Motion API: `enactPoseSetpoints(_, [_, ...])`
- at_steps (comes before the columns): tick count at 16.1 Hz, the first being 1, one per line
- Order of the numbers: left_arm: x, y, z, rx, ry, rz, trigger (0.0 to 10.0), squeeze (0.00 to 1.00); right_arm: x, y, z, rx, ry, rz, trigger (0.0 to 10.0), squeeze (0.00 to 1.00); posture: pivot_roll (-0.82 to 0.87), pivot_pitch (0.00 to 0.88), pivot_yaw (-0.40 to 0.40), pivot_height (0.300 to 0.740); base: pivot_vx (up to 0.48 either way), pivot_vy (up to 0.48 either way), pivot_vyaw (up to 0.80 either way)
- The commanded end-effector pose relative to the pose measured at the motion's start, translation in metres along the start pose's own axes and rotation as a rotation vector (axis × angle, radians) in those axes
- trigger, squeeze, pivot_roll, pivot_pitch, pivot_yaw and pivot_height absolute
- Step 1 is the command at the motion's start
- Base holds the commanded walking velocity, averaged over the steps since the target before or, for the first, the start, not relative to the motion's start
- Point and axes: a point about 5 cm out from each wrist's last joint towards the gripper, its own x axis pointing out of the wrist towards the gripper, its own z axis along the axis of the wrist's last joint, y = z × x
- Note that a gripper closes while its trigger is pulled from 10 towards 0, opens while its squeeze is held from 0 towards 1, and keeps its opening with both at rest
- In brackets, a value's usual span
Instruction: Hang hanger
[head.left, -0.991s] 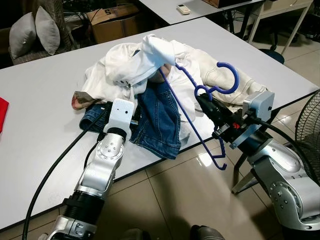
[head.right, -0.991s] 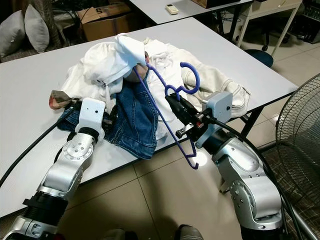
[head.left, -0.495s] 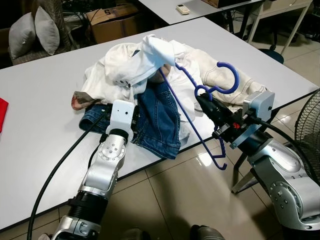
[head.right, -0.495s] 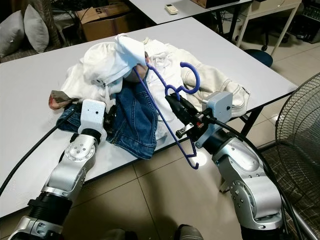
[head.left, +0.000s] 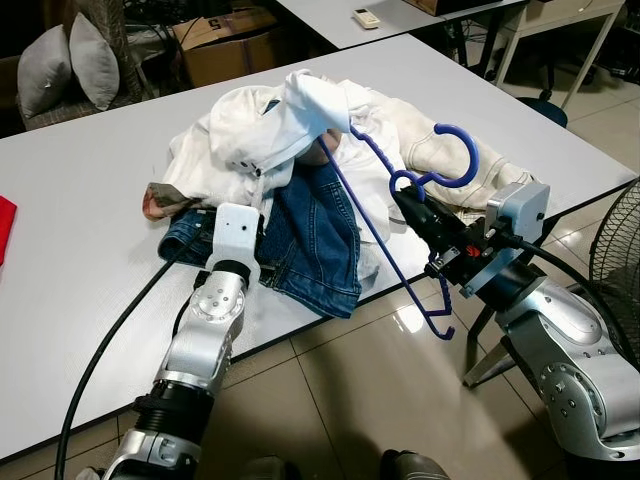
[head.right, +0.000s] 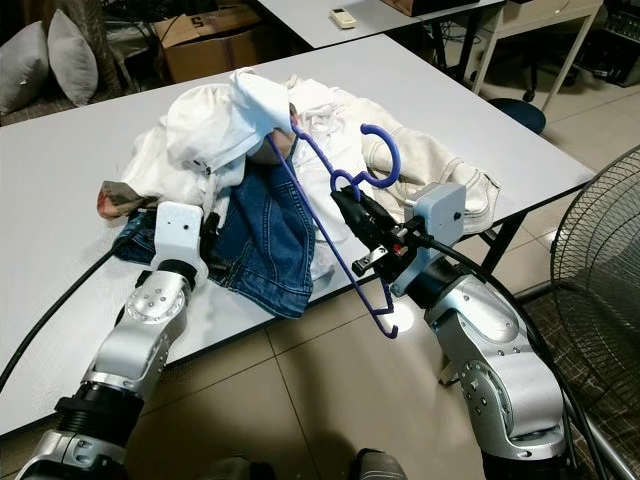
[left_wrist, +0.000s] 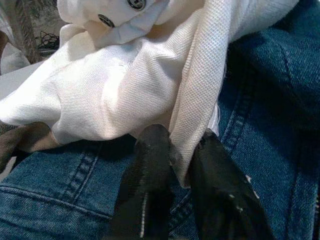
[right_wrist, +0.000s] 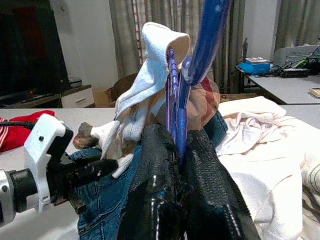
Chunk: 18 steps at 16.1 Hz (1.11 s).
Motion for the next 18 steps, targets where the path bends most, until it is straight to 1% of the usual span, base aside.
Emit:
enactPoseSetpoints(1, [0.002, 0.011, 0.001, -0.015, -0.011, 0.006, 0.0, 0.0, -0.002, 0.002, 0.004, -0.011, -0.01, 0.0, 10.0, 0.0, -0.13, 0.084, 0.101, 0.74, 0.0, 0.0, 0.0])
enactPoseSetpoints(3, [-0.001, 0.026, 0.002, -0.027, -0.024, 0.01, 0.0, 0.0, -0.003, 0.001, 0.002, -0.008, 0.001, -0.007, 10.0, 0.0, -0.13, 0.086, 0.1, 0.74, 0.0, 0.0, 0.0])
enactPoseSetpoints(4, [-0.003, 0.032, 0.006, -0.024, -0.041, -0.015, 0.0, 0.0, -0.002, 0.001, 0.002, -0.006, 0.005, -0.008, 10.0, 0.0, -0.12, 0.084, 0.099, 0.74, 0.0, 0.0, 0.0])
enactPoseSetpoints(5, [-0.004, 0.034, 0.008, -0.022, -0.046, -0.027, 0.0, 0.0, -0.002, 0.001, 0.001, -0.004, 0.006, -0.007, 10.0, 0.0, -0.12, 0.084, 0.099, 0.74, 0.0, 0.0, 0.0])
enactPoseSetpoints(6, [-0.008, 0.046, 0.012, 0.007, -0.047, -0.058, 0.0, 0.0, -0.002, 0.001, -0.001, 0.008, 0.023, -0.005, 10.0, 0.0, -0.12, 0.082, 0.102, 0.74, 0.0, 0.0, 0.0])
enactPoseSetpoints(7, [-0.013, 0.066, 0.022, 0.073, -0.051, -0.111, 0.0, 0.0, -0.001, 0.002, -0.005, 0.011, 0.044, 0.013, 10.0, 0.0, -0.11, 0.08, 0.106, 0.74, 0.0, 0.0, 0.0])
enactPoseSetpoints(8, [-0.016, 0.075, 0.029, 0.115, -0.056, -0.156, 0.0, 0.0, 0.0, 0.003, -0.006, 0.011, 0.05, 0.023, 10.0, 0.0, -0.11, 0.08, 0.106, 0.74, 0.0, 0.0, 0.0])
enactPoseSetpoints(9, [-0.025, 0.096, 0.055, 0.236, -0.083, -0.256, 0.0, 0.0, 0.001, 0.005, -0.006, 0.032, 0.042, 0.032, 10.0, 0.0, -0.09, 0.076, 0.108, 0.74, 0.0, 0.0, 0.0])
enactPoseSetpoints(10, [-0.031, 0.108, 0.076, 0.308, -0.105, -0.298, 0.0, 0.0, 0.002, 0.006, -0.003, 0.057, 0.02, 0.027, 10.0, 0.0, -0.08, 0.075, 0.11, 0.74, 0.0, 0.0, 0.0])
enactPoseSetpoints(11, [-0.042, 0.129, 0.135, 0.374, -0.189, -0.345, 0.0, 0.0, 0.003, 0.002, 0.006, 0.171, -0.07, -0.025, 10.0, 0.0, -0.06, 0.074, 0.111, 0.74, 0.0, 0.0, 0.0])
enactPoseSetpoints(12, [-0.046, 0.132, 0.151, 0.371, -0.217, -0.359, 0.0, 0.0, 0.002, 0.0, 0.008, 0.208, -0.093, -0.044, 10.0, 0.0, -0.06, 0.074, 0.111, 0.74, 0.0, 0.0, 0.0])
enactPoseSetpoints(13, [-0.051, 0.13, 0.165, 0.366, -0.225, -0.421, 0.0, 0.0, 0.0, -0.003, 0.006, 0.254, -0.094, -0.07, 10.0, 0.0, -0.05, 0.069, 0.113, 0.74, 0.0, 0.0, 0.0])
enactPoseSetpoints(14, [-0.052, 0.122, 0.155, 0.358, -0.176, -0.484, 0.0, 0.0, -0.006, -0.002, -0.018, 0.253, 0.073, -0.08, 10.0, 0.0, -0.06, 0.066, 0.124, 0.74, 0.0, 0.0, 0.0])
enactPoseSetpoints(15, [-0.052, 0.117, 0.149, 0.353, -0.148, -0.51, 0.0, 0.0, -0.012, -0.001, -0.031, 0.214, 0.171, -0.077, 10.0, 0.0, -0.06, 0.065, 0.128, 0.74, 0.0, 0.0, 0.0])
enactPoseSetpoints(16, [-0.052, 0.115, 0.146, 0.347, -0.138, -0.519, 0.0, 0.0, -0.014, 0.001, -0.034, 0.206, 0.191, -0.072, 10.0, 0.0, -0.06, 0.064, 0.131, 0.74, 0.0, 0.0, 0.0])
enactPoseSetpoints(17, [-0.053, 0.106, 0.136, 0.321, -0.101, -0.546, 0.0, 0.0, -0.019, 0.006, -0.037, 0.237, 0.209, -0.05, 10.0, 0.0, -0.07, 0.062, 0.137, 0.74, 0.0, 0.0, 0.0])
enactPoseSetpoints(18, [-0.054, 0.102, 0.132, 0.296, -0.073, -0.566, 0.0, 0.0, -0.022, 0.01, -0.038, 0.264, 0.233, -0.026, 10.0, 0.0, -0.07, 0.06, 0.138, 0.74, 0.0, 0.0, 0.0])
